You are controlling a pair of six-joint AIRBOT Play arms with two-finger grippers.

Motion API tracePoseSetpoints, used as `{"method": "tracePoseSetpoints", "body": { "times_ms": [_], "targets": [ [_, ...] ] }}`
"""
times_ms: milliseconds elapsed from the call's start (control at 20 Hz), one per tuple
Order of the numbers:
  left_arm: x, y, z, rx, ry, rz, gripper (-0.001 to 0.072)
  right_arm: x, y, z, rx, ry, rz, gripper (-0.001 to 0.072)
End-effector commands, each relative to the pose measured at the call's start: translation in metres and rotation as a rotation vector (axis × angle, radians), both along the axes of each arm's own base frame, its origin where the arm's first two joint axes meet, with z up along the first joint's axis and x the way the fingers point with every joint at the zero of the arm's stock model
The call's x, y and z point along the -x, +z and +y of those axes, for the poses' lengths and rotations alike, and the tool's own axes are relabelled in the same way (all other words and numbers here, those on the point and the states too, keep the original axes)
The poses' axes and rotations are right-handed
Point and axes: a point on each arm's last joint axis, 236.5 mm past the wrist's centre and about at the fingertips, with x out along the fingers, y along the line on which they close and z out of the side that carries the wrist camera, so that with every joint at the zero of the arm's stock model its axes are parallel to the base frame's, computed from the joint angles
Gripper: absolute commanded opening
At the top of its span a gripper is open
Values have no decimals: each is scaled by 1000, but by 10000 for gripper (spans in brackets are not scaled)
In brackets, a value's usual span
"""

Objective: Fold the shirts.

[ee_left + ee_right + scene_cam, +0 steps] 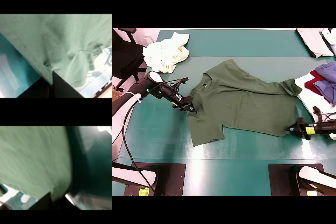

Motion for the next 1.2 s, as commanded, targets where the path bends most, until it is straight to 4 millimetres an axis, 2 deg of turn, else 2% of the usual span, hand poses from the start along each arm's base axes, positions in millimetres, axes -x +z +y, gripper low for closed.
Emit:
{"method": "tracePoseSetpoints", "body": {
  "times_ms": [0, 100, 200, 300, 400, 550, 650, 800, 1000, 1100, 1150],
  "targets": [
    [-1, 5, 3, -20, 7, -18, 25, -26, 15, 29, -100, 21, -115, 21],
    [-15, 23, 17, -55, 46, -90, 24, -30, 36, 35, -52, 68, -195, 20],
    [-33, 58, 44, -93, 135, -200, 24, -33, 70, 37, 26, 117, -308, 20],
    [-38, 104, 73, -129, 204, -314, 24, -43, 118, 41, 119, 173, -478, 19],
    [-30, 154, 90, -153, 257, -430, 24, -55, 181, 42, 241, 204, -680, 19],
    [-15, 234, 97, -158, 360, -633, 24, -66, 284, 37, 396, 123, -933, 19],
    [-4, 292, 96, -142, 400, -793, 24, -63, 340, 35, 479, 108, -1054, 19],
    [19, 387, 94, -123, 422, -1056, 25, -50, 396, 27, 617, 113, -1133, 19],
    [69, 502, 89, -104, 434, -1358, 24, -21, 473, 21, 800, 79, -1252, 19],
    [93, 539, 91, -102, 469, -1455, 24, -7, 498, 17, 867, 42, -1279, 19],
    [101, 548, 94, -114, 488, -1474, 24, 0, 505, 15, 892, 28, -1275, 19]
  ]
}}
